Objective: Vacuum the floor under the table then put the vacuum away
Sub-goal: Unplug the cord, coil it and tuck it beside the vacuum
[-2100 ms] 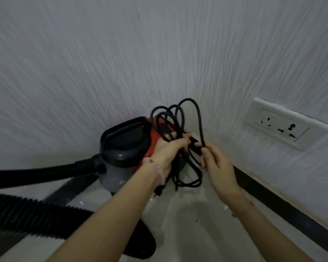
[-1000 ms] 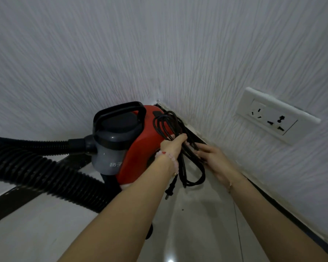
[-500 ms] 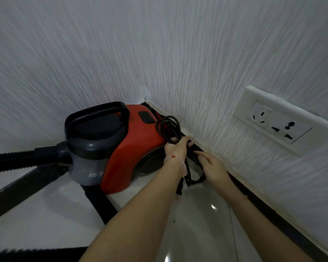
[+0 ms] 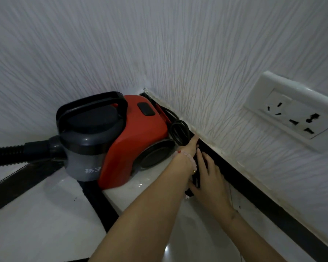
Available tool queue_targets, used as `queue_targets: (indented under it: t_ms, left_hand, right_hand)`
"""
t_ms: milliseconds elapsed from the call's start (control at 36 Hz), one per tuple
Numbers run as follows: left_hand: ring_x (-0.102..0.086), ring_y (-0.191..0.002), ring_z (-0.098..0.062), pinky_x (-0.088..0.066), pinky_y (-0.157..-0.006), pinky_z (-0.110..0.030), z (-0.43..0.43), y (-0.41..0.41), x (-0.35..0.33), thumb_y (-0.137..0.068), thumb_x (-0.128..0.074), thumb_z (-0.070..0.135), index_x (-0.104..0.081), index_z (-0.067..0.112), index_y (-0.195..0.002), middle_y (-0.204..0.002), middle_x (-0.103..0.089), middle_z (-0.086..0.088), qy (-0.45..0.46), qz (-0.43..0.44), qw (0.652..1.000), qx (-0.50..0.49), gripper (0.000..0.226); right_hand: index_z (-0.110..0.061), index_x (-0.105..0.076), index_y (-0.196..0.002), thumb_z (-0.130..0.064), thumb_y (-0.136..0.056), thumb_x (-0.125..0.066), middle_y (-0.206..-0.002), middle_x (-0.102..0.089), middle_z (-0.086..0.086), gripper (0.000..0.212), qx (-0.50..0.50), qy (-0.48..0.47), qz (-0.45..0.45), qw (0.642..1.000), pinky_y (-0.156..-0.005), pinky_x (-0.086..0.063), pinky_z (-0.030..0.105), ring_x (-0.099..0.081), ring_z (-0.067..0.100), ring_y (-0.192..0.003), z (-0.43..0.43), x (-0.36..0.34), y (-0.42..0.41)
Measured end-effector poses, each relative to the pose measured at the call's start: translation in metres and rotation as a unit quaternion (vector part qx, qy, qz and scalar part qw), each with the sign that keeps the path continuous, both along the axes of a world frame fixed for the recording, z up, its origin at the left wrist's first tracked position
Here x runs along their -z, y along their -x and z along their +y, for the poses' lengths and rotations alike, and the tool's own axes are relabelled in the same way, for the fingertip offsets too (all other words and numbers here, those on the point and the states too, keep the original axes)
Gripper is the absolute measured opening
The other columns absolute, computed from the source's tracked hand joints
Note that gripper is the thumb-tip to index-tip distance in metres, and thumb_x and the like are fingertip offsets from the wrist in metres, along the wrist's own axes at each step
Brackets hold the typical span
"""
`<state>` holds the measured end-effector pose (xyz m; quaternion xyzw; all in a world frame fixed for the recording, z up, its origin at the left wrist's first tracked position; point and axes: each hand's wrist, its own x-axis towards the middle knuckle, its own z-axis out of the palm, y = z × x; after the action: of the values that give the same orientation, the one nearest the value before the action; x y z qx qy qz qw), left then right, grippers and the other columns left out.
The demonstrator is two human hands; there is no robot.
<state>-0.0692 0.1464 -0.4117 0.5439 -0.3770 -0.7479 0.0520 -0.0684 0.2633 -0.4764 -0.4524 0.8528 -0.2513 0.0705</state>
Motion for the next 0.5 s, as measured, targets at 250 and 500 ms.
queue_targets:
  t_ms: [250, 500]
  left_hand:
    - [-0.056, -0.122, -0.025, -0.040, -0.109, -0.041, -0.011, 0.003, 0.061, -0.034, -0.088, 0.063, -0.052, 0.006, -0.135, -0.131, -0.060, -0.010, -0.075, 0.027, 0.997, -0.014, 0.122]
    - [-0.056, -0.119, -0.026, -0.044, -0.105, -0.033, -0.005, -0.012, 0.024, -0.074, -0.066, 0.056, -0.048, 0.006, -0.138, -0.131, -0.057, -0.008, 0.053, -0.001, 0.998, -0.018, 0.083]
  right_hand:
    - [-0.010, -0.060, -0.126, -0.016, -0.062, -0.084, -0.079, -0.062, 0.007, 0.068, 0.036, -0.068, 0.139, 0.987, -0.037, -0.040, 0.020, -0.056, 0.012, -0.047, -0.021, 0.002, -0.001]
    - [-0.004, -0.068, -0.112, -0.014, -0.047, -0.088, -0.072, -0.066, 0.016, 0.068, 0.025, -0.119, 0.168, 0.978, -0.026, -0.037, 0.017, -0.049, 0.015, -0.030, -0.042, 0.012, 0.003]
